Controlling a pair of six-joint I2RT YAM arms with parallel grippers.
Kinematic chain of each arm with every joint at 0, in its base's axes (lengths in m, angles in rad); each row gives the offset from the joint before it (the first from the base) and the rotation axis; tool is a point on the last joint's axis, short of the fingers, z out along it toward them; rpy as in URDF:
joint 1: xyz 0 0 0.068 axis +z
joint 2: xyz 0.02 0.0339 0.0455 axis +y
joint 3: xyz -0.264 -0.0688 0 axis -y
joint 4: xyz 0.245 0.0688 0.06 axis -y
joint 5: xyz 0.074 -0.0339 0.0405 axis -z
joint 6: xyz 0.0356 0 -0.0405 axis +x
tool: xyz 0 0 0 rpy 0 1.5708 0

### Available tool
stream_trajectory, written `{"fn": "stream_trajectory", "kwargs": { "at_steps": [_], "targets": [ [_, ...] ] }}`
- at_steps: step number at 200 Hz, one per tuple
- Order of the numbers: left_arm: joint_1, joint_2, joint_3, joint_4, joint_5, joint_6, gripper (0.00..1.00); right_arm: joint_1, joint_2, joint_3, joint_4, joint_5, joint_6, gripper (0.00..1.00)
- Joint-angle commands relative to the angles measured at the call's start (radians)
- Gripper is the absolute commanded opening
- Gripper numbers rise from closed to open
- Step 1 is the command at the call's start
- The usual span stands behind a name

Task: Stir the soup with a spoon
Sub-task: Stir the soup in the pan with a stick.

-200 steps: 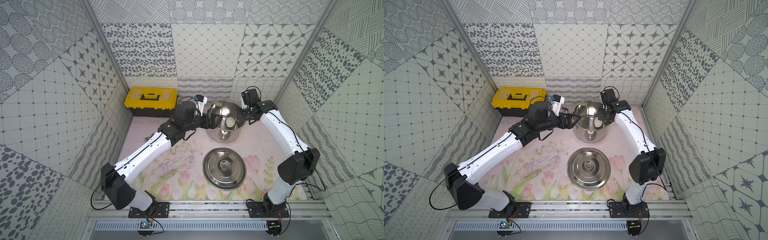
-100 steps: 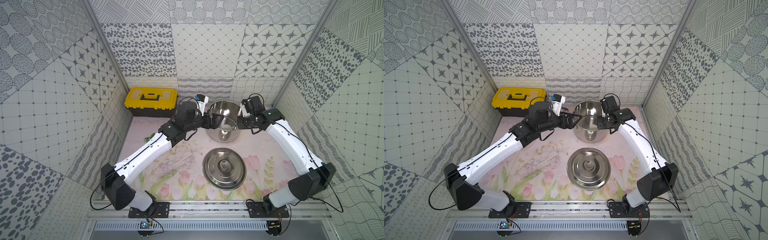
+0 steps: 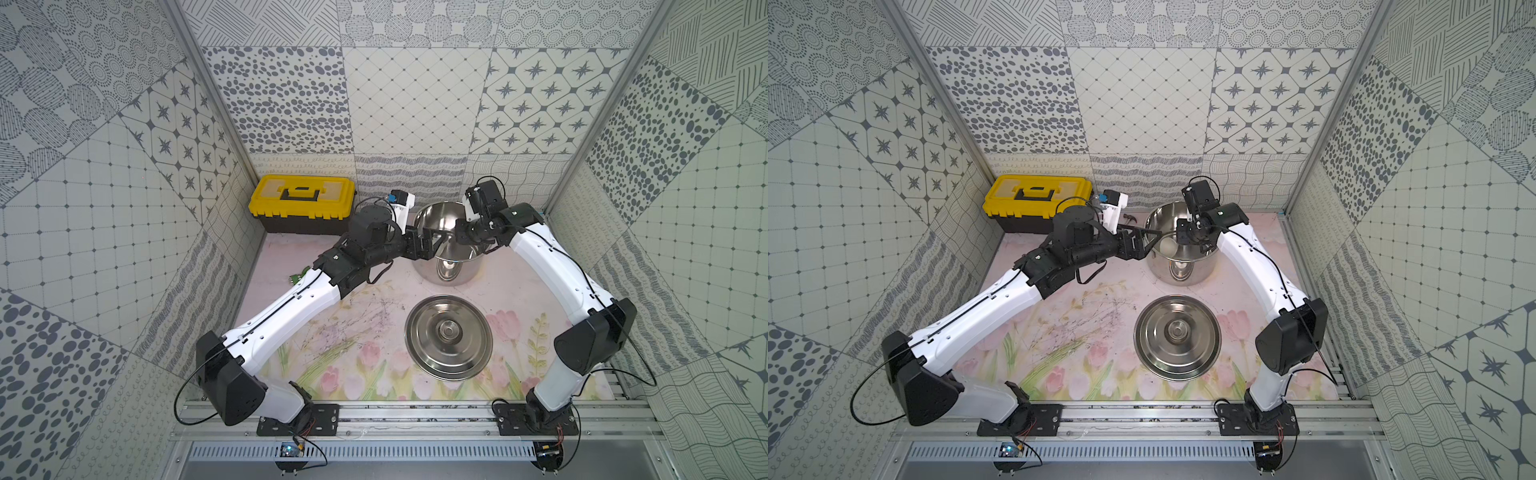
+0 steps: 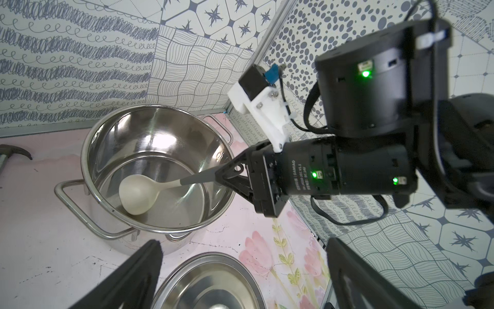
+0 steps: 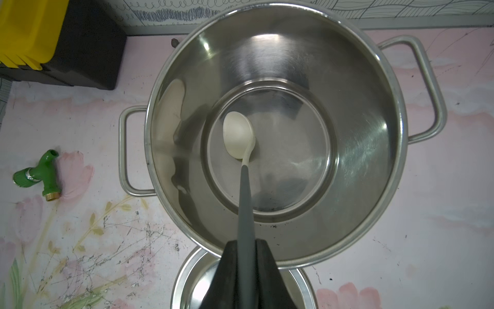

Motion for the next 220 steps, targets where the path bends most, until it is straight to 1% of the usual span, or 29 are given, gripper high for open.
{"fn": "stream_trajectory", "kwargs": {
  "at_steps": [1, 30, 61, 105, 137, 181, 220],
  "targets": [
    [-0.004, -0.026, -0.007, 0.022, -0.014, -0.005, 1.0, -0.033, 0.025, 0.069, 0.046, 0.022, -0.005, 0.0],
    [-0.008, -0.038, -0.014, 0.01, -0.013, -0.012, 1.0, -0.075, 0.03, 0.084, 0.043, 0.043, -0.02, 0.0],
    [-0.009, -0.044, -0.021, 0.007, -0.02, -0.009, 1.0, -0.122, 0.0, 0.056, 0.044, 0.049, -0.038, 0.0],
    [-0.009, -0.036, -0.015, 0.018, -0.017, 0.0, 1.0, -0.148, -0.099, -0.051, 0.038, 0.063, -0.076, 0.0],
    [-0.009, -0.028, -0.013, 0.034, -0.023, 0.006, 1.0, -0.147, -0.183, -0.143, 0.027, 0.026, -0.072, 0.0],
    [-0.009, -0.02, -0.012, 0.056, -0.032, 0.011, 1.0, -0.113, -0.259, -0.219, 0.028, -0.015, -0.031, 0.0],
    [-0.011, -0.014, -0.007, 0.06, -0.032, 0.009, 1.0, -0.029, -0.234, -0.198, 0.035, -0.024, -0.002, 0.0]
  ]
}}
